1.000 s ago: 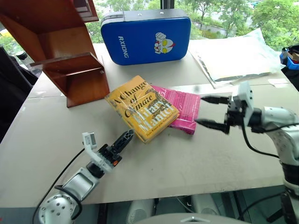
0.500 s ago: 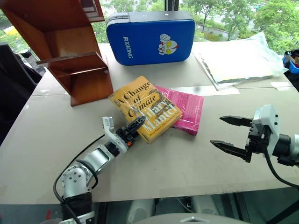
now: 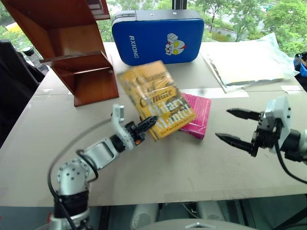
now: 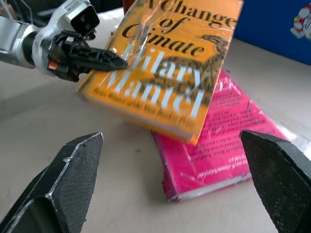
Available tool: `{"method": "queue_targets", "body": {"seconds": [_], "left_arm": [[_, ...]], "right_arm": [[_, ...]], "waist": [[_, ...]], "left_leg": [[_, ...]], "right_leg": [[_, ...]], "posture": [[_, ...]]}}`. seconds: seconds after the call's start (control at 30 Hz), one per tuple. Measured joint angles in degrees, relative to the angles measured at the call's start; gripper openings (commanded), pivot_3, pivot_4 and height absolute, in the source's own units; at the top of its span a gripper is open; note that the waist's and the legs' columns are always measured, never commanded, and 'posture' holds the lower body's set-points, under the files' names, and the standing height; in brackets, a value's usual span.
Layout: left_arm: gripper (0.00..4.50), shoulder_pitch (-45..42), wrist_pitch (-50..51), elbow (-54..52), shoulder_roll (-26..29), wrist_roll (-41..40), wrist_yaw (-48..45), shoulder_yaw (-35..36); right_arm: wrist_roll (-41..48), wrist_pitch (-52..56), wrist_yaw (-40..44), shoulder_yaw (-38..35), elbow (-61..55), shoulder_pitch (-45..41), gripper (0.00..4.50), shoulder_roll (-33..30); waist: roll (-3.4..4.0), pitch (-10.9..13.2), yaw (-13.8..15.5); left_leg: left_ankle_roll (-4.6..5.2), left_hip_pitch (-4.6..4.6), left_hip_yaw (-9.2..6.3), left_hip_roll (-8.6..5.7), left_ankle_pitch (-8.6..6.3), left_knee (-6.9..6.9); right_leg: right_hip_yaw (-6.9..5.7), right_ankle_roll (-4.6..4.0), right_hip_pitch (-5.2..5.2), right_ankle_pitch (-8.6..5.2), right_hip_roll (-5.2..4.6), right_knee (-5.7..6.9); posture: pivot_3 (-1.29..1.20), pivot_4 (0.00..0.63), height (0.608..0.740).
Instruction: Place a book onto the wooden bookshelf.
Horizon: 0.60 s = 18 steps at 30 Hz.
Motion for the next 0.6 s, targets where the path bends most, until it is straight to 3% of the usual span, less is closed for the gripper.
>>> {"method": "queue_targets", "body": {"seconds": [0.07, 0.2, 0.33, 0.47, 0.5, 0.6], "left_arm": [[0.12, -5.6, -4.6, -2.7, 3.0, 9.5, -4.0, -3.6], [0.12, -19.3, -19.4, 1.0, 15.3, 40.0, -10.8, -14.7], [0.12, -27.0, -29.0, 5.4, 22.0, 59.7, -13.2, -18.6], [0.12, -30.2, -35.7, 12.2, 31.9, 73.6, -16.4, -19.4], [0.12, -30.2, -39.4, 16.0, 36.6, 78.2, -17.7, -19.1], [0.12, -29.7, -45.4, 22.3, 43.2, 85.0, -19.6, -18.6]], "right_arm": [[1.6, -0.1, -0.7, -0.1, 2.1, -2.3, 4.50, 1.0], [4.2, -2.2, -1.5, 0.0, 6.3, -7.6, 4.50, 4.0], [5.2, -4.0, -1.5, 0.8, 9.1, -11.9, 4.50, 6.1], [7.2, -4.6, -1.8, 2.0, 12.2, -18.0, 4.50, 8.3], [8.2, -5.0, -2.0, 2.0, 13.4, -19.7, 4.50, 9.2], [10.4, -5.0, -2.8, 2.0, 15.5, -22.5, 4.50, 10.6]], "waist": [[0.02, 0.0, -0.1], [0.05, 0.1, -0.4], [0.07, 0.1, -0.5], [0.07, 0.2, -1.3], [0.07, 0.2, -1.6], [0.12, 0.3, -1.8]], "left_leg": [[0.00, -0.03, 0.04, 0.00, 0.00, -0.01], [0.00, -0.19, 0.14, -0.01, 0.00, -0.26], [0.00, -0.29, 0.10, 0.05, -0.01, -0.43], [0.00, -0.38, 0.08, 0.06, -0.01, -0.51], [0.01, -0.37, 0.07, 0.07, -0.01, -0.54], [0.01, -0.38, 0.09, 0.09, -0.02, -0.53]], "right_leg": [[0.05, 0.00, 0.02, 0.01, 0.01, -0.13], [0.13, -0.07, -0.12, 0.08, 0.21, -0.46], [0.15, 0.19, -0.26, 0.20, 0.24, -0.56], [0.16, 0.22, -0.44, 0.19, 0.24, -0.51], [0.14, 0.23, -0.45, 0.19, 0.23, -0.48], [0.13, 0.24, -0.49, 0.19, 0.22, -0.44]], "posture": [[0.00, 0.150, 0.740], [0.00, 0.150, 0.740], [0.00, 0.150, 0.740], [0.00, 0.150, 0.740], [0.00, 0.150, 0.740], [0.00, 0.150, 0.740]]}}
